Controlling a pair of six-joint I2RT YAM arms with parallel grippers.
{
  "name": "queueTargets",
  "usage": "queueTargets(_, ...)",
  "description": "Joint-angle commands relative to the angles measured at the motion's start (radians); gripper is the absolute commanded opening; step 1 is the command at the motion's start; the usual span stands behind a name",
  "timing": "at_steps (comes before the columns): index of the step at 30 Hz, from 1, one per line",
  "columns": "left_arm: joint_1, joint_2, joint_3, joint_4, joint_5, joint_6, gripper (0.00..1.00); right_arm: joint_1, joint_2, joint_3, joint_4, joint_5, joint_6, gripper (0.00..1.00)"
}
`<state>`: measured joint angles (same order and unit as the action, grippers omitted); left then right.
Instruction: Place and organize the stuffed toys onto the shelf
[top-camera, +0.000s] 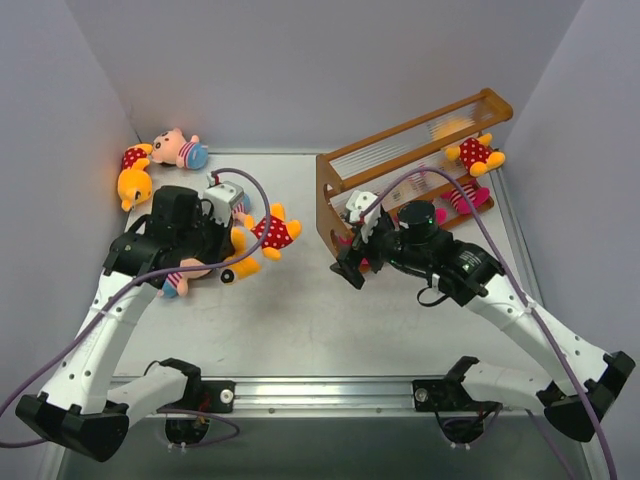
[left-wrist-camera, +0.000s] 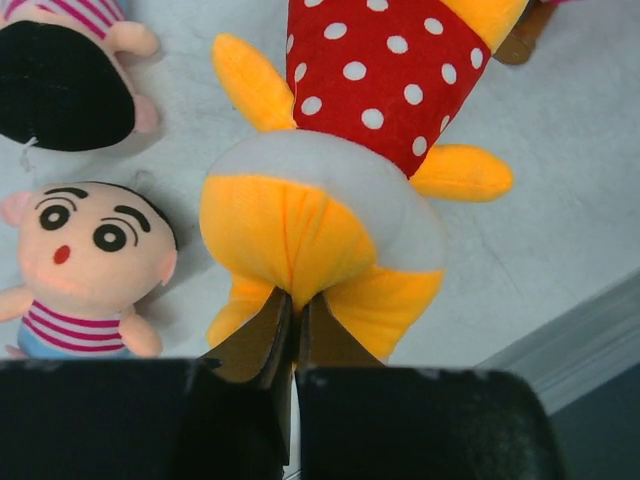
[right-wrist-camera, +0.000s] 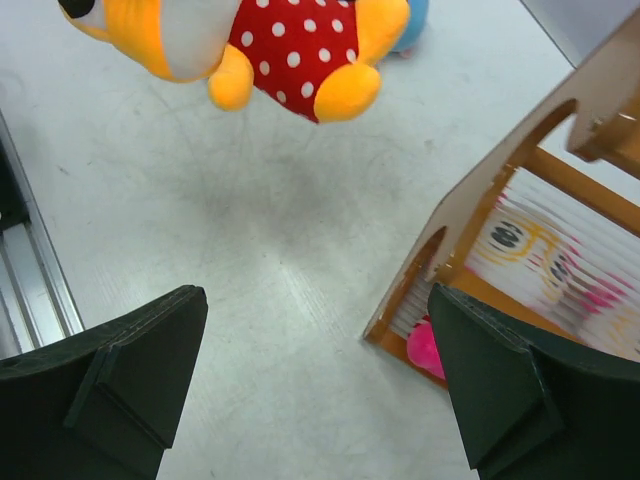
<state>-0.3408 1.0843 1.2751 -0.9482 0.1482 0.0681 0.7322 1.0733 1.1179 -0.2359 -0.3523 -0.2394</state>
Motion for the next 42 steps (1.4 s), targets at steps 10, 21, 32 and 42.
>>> queueTargets(10, -0.069, -0.089, -0.026, -0.073, 0.248, 0.134, 0.02, 0.110, 0.194, 0.152, -0.036, -0.077, -0.121, 0.99)
queueTargets(21, -0.089, -0.084, 0.004, -0.092, 0.278, 0.157, 0.02, 0.167, 0.303, 0.206, -0.120, -0.094, -0.181, 0.95)
queueTargets(32, -0.090, -0.092, 0.043, -0.095, 0.316, 0.162, 0.02, 0.223, 0.387, 0.227, -0.163, -0.005, -0.204, 0.75)
queueTargets(42, -0.090, -0.115, 0.047, -0.073, 0.372, 0.165, 0.02, 0.239, 0.395, 0.200, -0.135, 0.073, -0.202, 0.19)
